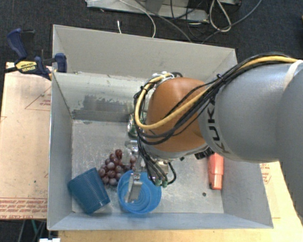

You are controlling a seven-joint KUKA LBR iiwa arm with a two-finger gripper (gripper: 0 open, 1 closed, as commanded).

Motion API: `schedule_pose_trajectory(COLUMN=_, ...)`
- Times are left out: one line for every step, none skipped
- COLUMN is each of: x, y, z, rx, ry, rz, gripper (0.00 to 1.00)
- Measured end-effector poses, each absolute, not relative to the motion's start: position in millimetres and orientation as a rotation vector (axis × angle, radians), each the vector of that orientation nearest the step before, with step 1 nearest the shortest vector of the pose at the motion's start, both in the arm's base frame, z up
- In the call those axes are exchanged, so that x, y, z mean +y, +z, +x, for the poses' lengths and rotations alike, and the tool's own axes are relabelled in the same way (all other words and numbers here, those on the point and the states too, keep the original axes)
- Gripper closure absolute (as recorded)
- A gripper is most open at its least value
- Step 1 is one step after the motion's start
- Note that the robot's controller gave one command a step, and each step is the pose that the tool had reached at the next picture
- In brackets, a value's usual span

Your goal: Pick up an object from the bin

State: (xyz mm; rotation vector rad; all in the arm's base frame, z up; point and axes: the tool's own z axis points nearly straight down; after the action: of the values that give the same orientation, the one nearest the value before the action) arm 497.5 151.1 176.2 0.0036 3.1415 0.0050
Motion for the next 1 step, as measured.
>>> schedule_pose_trajectory(x=149.1, y=241.7, z=509.6, rx=3.134, ry=0.008, rz=-0.016, gripper=0.0)
